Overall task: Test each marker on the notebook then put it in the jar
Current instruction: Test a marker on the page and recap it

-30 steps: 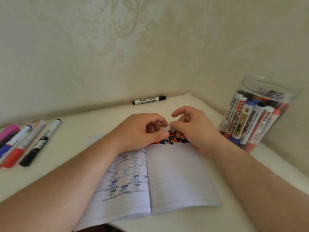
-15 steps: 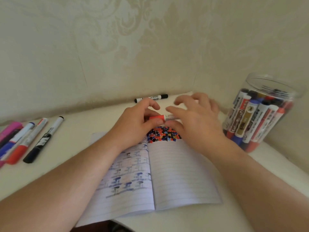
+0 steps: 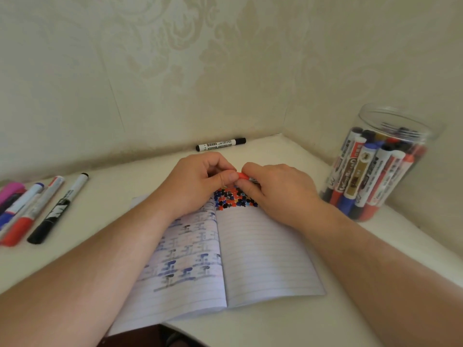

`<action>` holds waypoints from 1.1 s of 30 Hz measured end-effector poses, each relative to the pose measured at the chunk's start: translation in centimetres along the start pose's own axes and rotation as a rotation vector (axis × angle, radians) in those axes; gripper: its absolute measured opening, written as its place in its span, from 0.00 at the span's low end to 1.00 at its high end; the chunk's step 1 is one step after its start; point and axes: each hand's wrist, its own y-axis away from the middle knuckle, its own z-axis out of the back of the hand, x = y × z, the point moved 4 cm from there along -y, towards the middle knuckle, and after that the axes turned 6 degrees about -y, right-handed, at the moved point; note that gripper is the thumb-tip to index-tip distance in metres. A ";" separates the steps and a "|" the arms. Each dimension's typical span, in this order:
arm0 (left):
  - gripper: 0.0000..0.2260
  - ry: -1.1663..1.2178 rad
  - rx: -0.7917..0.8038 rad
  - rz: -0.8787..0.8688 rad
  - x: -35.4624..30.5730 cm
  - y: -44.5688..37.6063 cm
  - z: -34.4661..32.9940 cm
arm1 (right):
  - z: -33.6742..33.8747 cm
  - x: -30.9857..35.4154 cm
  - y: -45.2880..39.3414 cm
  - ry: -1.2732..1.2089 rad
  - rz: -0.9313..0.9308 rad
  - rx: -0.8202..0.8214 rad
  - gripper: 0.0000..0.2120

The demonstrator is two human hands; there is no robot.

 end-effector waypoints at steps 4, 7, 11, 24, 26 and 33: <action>0.02 0.022 0.029 0.003 0.0 0.1 0.0 | 0.0 0.2 0.2 0.020 -0.025 0.008 0.20; 0.02 0.051 0.044 0.009 -0.1 0.2 0.0 | 0.1 0.4 0.3 0.021 -0.035 0.011 0.20; 0.01 0.052 0.032 0.011 0.2 0.1 0.1 | 0.3 0.4 0.4 0.031 -0.073 0.027 0.23; 0.05 -0.046 0.032 0.019 0.5 -0.2 0.0 | 4.7 -1.1 3.1 -1.037 -0.289 -0.152 0.23; 0.15 -0.128 0.092 -0.027 0.3 -0.1 -0.2 | 4.8 -2.3 3.0 -1.452 -0.261 -0.169 0.32; 0.15 -0.369 0.242 -0.122 0.0 0.0 -1.2 | 2.5 -3.0 2.9 -1.570 -0.231 0.034 0.14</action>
